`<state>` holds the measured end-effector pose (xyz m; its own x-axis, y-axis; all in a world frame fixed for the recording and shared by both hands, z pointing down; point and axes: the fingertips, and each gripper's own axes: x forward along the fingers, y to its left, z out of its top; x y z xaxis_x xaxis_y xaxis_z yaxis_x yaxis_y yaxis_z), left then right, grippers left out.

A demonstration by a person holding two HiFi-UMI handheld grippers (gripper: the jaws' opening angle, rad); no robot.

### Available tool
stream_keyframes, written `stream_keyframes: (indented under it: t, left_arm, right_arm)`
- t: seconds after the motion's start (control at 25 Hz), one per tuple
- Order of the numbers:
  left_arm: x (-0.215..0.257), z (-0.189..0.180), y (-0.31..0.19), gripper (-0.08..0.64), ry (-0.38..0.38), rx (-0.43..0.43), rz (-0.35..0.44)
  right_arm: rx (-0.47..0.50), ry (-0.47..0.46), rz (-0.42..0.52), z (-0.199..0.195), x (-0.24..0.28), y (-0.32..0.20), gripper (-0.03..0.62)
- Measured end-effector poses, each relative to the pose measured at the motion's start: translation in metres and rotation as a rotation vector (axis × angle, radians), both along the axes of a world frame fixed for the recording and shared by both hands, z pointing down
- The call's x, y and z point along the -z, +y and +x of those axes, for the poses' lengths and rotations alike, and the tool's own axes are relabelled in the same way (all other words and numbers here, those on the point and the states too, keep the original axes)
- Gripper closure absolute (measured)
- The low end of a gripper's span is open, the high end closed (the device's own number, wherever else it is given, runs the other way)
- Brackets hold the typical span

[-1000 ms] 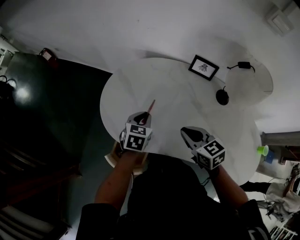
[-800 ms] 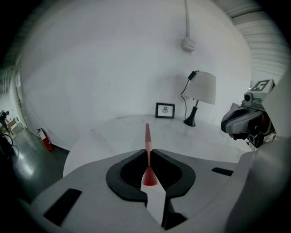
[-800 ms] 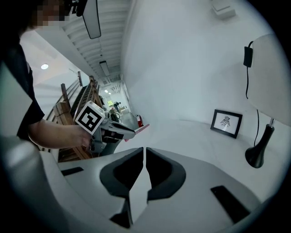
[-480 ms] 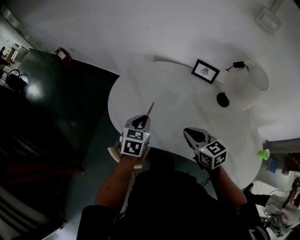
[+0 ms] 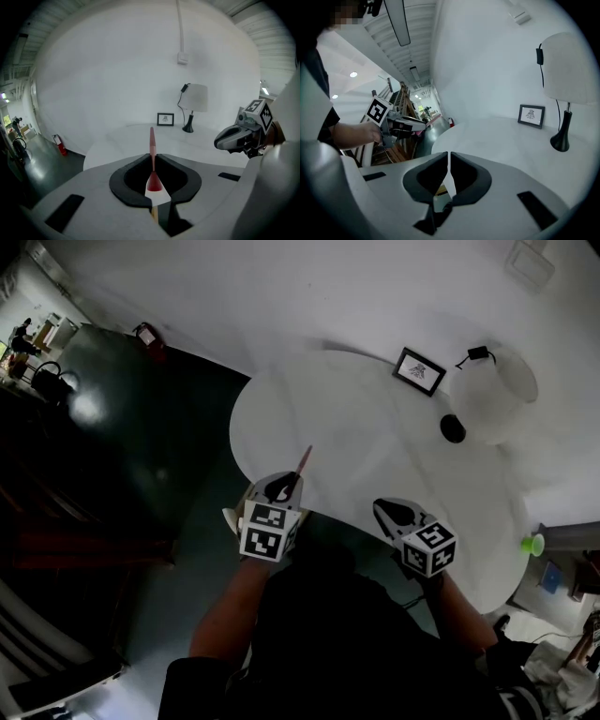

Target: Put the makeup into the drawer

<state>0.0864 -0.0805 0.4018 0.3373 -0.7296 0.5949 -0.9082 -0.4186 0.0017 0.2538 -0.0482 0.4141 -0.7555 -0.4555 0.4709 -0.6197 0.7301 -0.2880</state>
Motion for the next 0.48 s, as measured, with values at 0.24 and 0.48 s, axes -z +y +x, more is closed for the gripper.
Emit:
stream_keyframes:
  t: [0.24, 0.48]
  left_arm:
    - [0.011, -0.023, 0.032, 0.511, 0.013, -0.023, 0.022]
    - [0.008, -0.068, 0.061, 0.511, 0.021, -0.112, 0.000]
  right_arm:
    - [-0.012, -0.005, 0.020, -0.028, 0.010, 0.015, 0.566]
    - [-0.087, -0.031, 0.054, -0.088, 0.021, 0.015, 0.566]
